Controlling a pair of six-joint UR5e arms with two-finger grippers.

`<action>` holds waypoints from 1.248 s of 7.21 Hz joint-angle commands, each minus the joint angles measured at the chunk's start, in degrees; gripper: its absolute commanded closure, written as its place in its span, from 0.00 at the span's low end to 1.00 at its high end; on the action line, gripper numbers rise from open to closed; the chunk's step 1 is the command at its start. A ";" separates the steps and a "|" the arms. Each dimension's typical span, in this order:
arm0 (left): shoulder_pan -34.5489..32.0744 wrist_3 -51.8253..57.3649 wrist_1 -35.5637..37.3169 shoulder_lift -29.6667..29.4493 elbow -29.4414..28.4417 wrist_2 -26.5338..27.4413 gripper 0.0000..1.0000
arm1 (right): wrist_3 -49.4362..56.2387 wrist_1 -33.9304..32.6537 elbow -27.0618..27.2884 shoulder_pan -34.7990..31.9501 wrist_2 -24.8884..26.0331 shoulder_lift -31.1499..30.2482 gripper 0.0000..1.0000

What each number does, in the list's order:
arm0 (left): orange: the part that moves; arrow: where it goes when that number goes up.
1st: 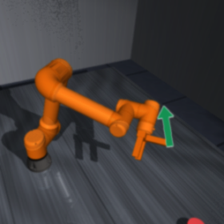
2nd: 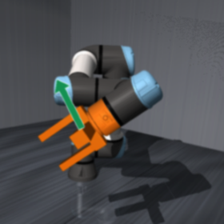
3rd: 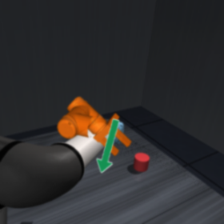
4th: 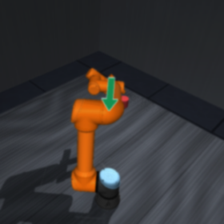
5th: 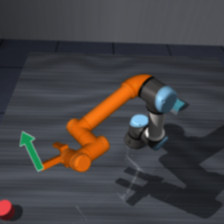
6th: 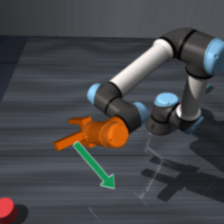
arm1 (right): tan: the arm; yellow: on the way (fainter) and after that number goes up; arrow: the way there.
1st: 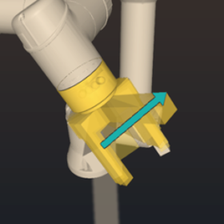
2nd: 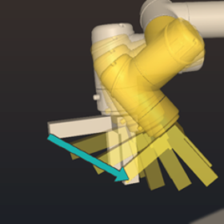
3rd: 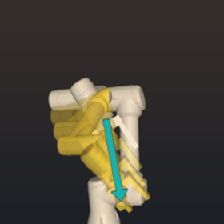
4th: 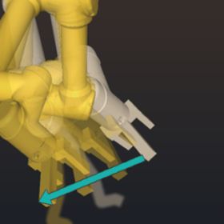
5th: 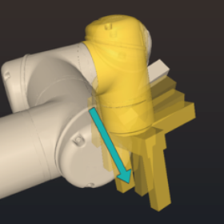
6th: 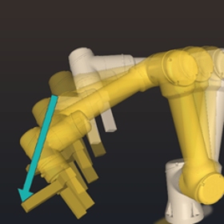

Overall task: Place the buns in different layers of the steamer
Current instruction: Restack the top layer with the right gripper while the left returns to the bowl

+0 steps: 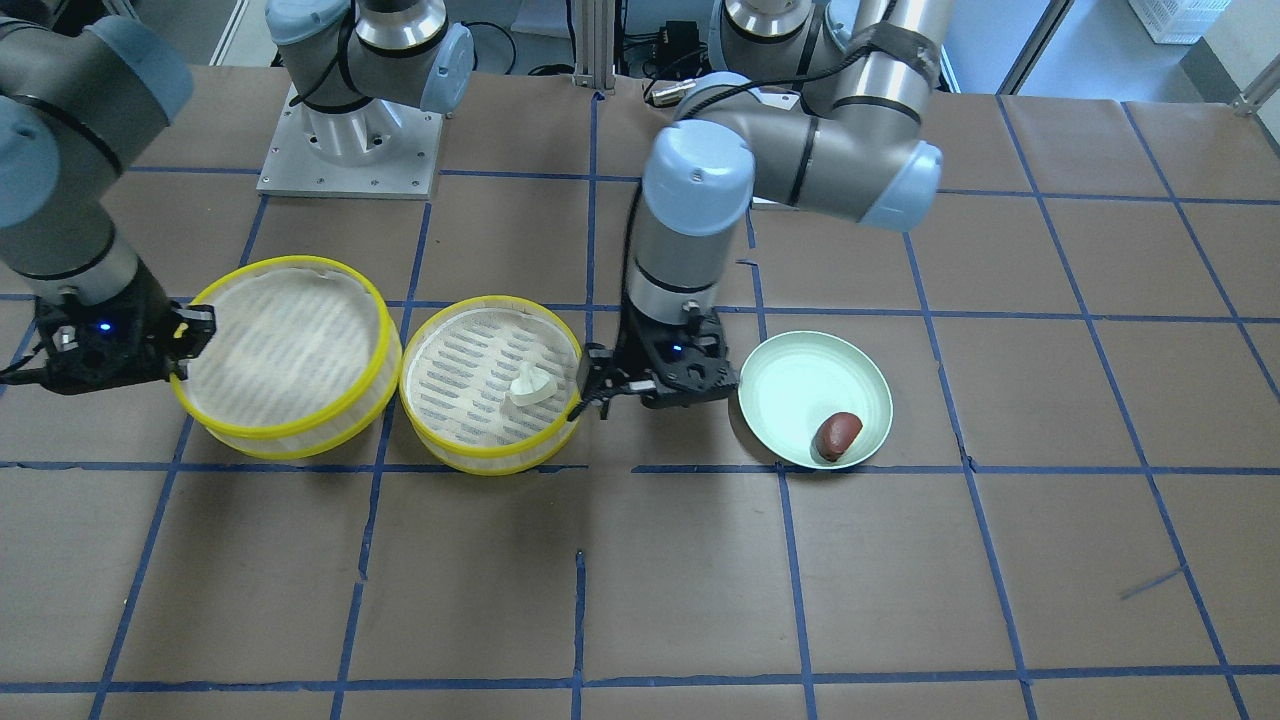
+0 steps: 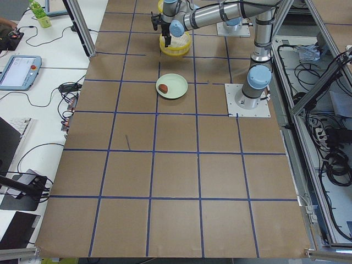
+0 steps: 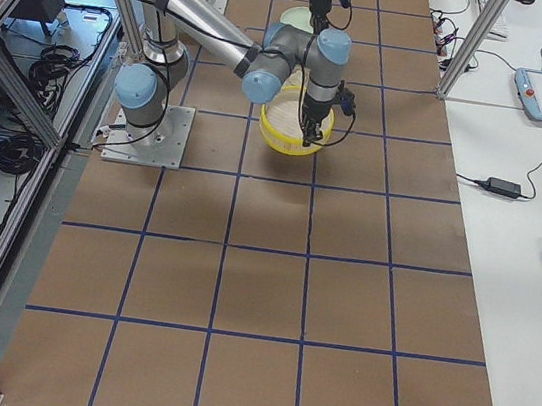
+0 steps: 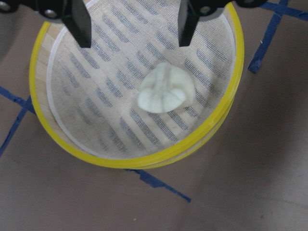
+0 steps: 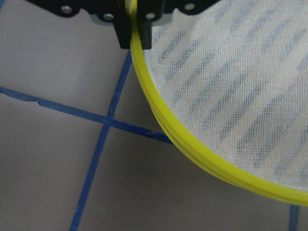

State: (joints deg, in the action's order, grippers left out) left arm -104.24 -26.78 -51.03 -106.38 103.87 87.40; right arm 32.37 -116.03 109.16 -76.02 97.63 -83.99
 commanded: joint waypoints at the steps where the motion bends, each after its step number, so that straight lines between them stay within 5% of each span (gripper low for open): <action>1: 12.70 16.26 -3.71 1.17 1.68 -0.30 0.00 | -12.95 -0.17 0.09 -11.47 -0.24 0.32 0.94; 4: 20.73 23.26 -7.59 -0.23 4.40 0.06 0.00 | -24.61 -1.13 0.35 -19.33 -0.86 2.42 0.95; 9: 21.19 22.74 -6.90 -3.55 5.73 4.36 0.00 | -26.04 -0.78 0.53 -21.18 0.02 3.66 0.93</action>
State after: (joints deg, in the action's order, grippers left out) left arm -83.10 -3.79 -58.41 -108.12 109.72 91.67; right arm 6.37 -116.95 109.57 -97.12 97.55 -80.68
